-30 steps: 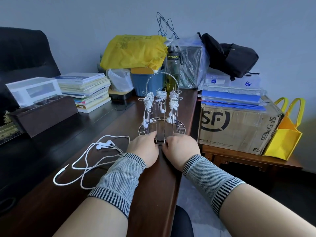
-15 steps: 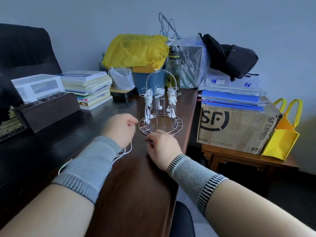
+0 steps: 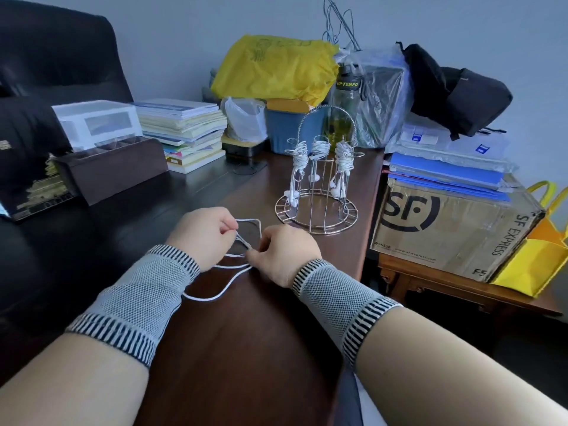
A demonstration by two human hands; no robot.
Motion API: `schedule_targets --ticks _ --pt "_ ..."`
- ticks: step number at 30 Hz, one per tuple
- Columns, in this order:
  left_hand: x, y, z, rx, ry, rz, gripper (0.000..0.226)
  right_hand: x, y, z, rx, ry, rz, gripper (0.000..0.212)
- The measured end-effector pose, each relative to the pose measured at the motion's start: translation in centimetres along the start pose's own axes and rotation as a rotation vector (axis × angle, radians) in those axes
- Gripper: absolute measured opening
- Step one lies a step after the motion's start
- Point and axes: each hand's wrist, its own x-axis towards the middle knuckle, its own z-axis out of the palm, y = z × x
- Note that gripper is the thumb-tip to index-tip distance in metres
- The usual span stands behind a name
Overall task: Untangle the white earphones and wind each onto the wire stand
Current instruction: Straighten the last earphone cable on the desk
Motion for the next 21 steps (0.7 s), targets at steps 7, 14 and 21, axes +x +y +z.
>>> schedule_targets --ticks 7,14,21 --pt "-0.3 -0.4 0.1 0.127 0.004 0.011 0.016 -0.2 0.6 -0.3 0.034 0.009 -0.006 0.011" --pt "-0.1 -0.6 0.2 0.206 0.058 -0.006 0.017 0.0 1.2 -0.5 0.219 0.097 0.027 0.008" --pt "-0.8 0.4 -0.5 0.155 -0.024 0.018 0.019 0.3 1.9 0.1 0.359 0.157 0.008 0.015"
